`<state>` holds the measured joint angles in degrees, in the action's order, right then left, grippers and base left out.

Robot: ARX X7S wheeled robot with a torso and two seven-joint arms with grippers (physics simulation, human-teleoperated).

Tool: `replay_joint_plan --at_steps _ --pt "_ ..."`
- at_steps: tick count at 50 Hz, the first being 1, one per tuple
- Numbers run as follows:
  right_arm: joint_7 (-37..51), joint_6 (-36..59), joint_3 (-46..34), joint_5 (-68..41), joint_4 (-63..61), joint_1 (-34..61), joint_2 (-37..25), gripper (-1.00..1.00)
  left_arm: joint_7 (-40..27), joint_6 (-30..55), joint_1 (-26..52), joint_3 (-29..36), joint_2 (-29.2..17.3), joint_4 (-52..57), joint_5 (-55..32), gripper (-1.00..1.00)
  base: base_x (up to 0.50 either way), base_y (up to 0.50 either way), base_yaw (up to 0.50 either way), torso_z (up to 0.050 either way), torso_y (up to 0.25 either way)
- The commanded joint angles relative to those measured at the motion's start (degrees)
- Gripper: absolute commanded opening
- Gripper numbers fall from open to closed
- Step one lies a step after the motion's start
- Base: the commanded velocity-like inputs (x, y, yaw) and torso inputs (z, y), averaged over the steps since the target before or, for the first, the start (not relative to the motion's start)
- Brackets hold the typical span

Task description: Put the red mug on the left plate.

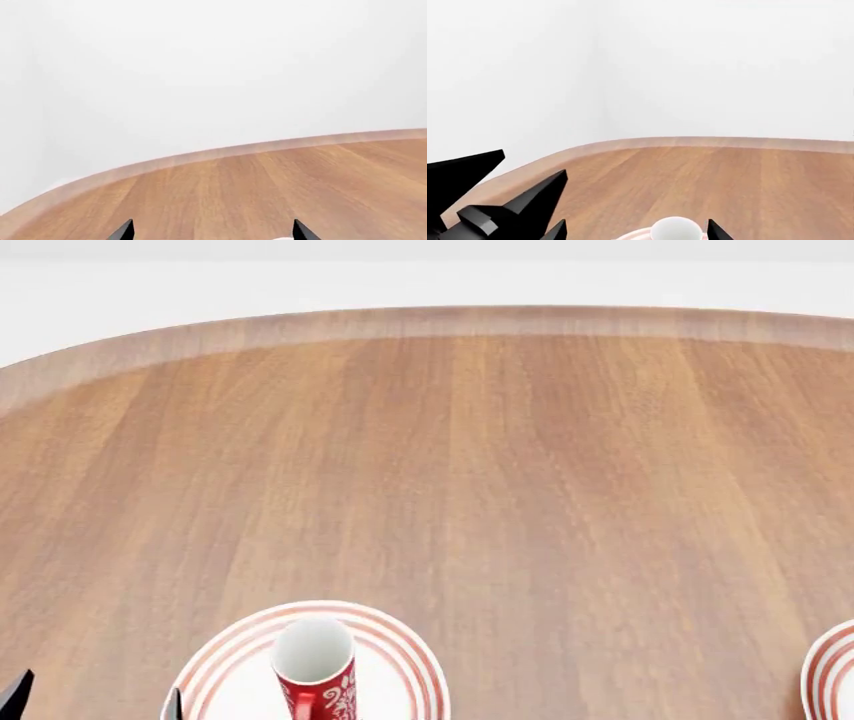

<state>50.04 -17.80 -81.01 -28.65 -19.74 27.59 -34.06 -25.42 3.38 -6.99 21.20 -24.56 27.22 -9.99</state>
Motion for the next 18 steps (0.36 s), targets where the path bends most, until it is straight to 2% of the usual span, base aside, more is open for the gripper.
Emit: replay_joint_plan --at_steps 1,18 --pt "2.11 0.65 -0.11 2.82 -4.49 -0.65 -2.15 1.0 -0.36 0.1 -0.22 -0.36 -0.37 0.64 -0.26 1.0 0.0 0.0 0.0 0.0 0.0" --pt "3.74 0.24 -0.37 6.44 -8.44 -2.22 -4.35 1.0 -0.63 -0.18 -0.21 -0.5 -0.55 0.52 -0.48 1.0 0.0 0.0 0.0 0.0 0.0"
